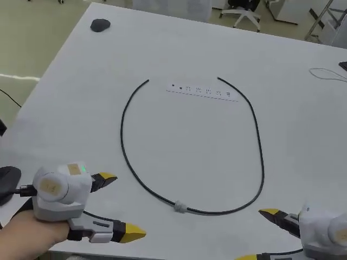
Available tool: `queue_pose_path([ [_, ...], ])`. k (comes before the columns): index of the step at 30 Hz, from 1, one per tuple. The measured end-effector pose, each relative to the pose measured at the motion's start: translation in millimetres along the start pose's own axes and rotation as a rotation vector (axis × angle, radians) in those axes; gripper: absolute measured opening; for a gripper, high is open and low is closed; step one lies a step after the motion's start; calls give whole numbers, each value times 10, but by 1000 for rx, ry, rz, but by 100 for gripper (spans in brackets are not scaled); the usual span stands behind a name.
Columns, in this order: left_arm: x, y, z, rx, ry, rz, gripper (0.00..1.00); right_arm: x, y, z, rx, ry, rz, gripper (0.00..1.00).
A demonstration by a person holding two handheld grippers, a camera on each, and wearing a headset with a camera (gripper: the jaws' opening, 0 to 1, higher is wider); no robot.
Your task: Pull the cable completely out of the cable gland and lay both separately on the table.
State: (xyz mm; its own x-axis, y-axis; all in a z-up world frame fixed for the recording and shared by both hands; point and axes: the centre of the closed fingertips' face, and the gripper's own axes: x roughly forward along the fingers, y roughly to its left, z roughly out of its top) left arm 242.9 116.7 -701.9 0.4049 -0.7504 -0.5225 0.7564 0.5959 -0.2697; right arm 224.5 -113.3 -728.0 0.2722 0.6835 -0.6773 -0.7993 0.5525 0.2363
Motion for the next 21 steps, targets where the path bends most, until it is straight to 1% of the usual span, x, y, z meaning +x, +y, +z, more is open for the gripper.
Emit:
queue_pose_path([
  [2, -1, -20, -5, -3, 8, 7, 93, 17, -12, 16, -12, -4, 6, 95],
  [5, 8, -35, -3, -9, 12, 23, 94, 28, -42, 45, -22, -6, 32, 94],
  [9, 33, -67, 23, -22, 3, 35, 94, 7, -58, 124, -28, -25, 45, 91],
  [11, 65, -75, -11, -14, 13, 36, 94, 9, -73, 162, -33, -24, 44, 87],
  [13, 91, -78, -62, -24, 35, 35, 94, 20, -106, 207, -38, -30, 33, 86],
  [14, 93, -87, -57, -23, 35, 33, 94, 30, -106, 243, -47, -24, 33, 85],
  [15, 93, -99, -42, -14, 30, 31, 94, 31, -100, 257, -51, -20, 34, 84],
  [16, 91, -98, -28, -11, 24, 34, 94, 35, -90, 297, -70, -5, 33, 82],
  [18, 95, -96, -3, -18, 5, 38, 93, 66, -77, 347, -89, 14, 46, 76],
  [19, 99, -95, 1, -22, -7, 39, 94, 85, -73, 379, -99, 11, 49, 75],
  [21, 104, -92, -28, -28, -5, 41, 93, 141, -67, 442, -103, 7, 55, 75],
])
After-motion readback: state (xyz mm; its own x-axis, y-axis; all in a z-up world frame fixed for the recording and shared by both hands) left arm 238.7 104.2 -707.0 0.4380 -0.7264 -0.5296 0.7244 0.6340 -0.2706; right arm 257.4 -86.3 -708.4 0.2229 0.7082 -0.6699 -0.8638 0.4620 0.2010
